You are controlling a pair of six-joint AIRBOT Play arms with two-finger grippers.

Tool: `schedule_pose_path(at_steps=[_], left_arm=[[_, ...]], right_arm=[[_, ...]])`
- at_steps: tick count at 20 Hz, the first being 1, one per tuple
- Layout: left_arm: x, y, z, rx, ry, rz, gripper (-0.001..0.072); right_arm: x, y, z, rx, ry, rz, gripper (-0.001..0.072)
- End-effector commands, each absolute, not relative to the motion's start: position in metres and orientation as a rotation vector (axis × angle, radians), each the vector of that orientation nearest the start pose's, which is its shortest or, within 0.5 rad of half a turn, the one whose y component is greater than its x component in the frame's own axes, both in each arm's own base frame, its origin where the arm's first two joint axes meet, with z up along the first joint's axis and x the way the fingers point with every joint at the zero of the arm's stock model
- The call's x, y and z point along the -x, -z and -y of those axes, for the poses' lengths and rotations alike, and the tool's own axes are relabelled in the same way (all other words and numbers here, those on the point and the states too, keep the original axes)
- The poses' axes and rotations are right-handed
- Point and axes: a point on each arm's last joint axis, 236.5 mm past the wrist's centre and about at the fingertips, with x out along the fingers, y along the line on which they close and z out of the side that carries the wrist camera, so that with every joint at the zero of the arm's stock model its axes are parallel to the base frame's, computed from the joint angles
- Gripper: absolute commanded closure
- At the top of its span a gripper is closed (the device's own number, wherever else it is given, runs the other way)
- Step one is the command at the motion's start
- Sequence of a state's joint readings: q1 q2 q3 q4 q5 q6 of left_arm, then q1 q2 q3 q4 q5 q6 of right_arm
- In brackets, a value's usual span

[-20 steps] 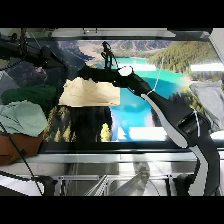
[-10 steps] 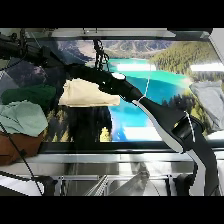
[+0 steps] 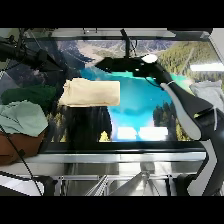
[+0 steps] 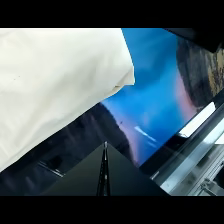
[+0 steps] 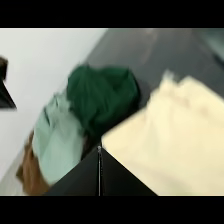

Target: Fold the shirts.

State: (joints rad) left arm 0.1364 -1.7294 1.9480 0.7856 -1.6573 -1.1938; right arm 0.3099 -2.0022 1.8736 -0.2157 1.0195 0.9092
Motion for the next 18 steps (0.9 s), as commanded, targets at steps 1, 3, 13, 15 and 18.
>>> schedule_pose_path(at_steps=[1, 3, 13, 15, 18], left_arm=[[-0.454, -0.126, 0.103, 0.283, 0.806, -1.178, 0.0697], [-0.455, -0.126, 0.103, 0.291, 0.799, -1.180, 0.0697], [-0.454, -0.126, 0.103, 0.305, 0.790, -1.190, 0.0697], [-0.454, -0.126, 0.103, 0.305, 0.790, -1.190, 0.0697], [-0.454, -0.126, 0.103, 0.305, 0.790, -1.190, 0.0697]], right_arm=[[-0.495, -0.046, -0.297, -0.592, -1.037, -1.118, 0.0624], [-0.502, -0.026, -0.274, -0.633, -0.937, -1.193, 0.0062], [-0.504, 0.082, -0.277, -0.603, -0.744, -1.367, 0.0047], [-0.499, 0.097, -0.288, -0.608, -0.743, -1.388, 0.0048], [-0.497, 0.099, -0.311, -0.685, -0.780, -1.382, 0.0050]])
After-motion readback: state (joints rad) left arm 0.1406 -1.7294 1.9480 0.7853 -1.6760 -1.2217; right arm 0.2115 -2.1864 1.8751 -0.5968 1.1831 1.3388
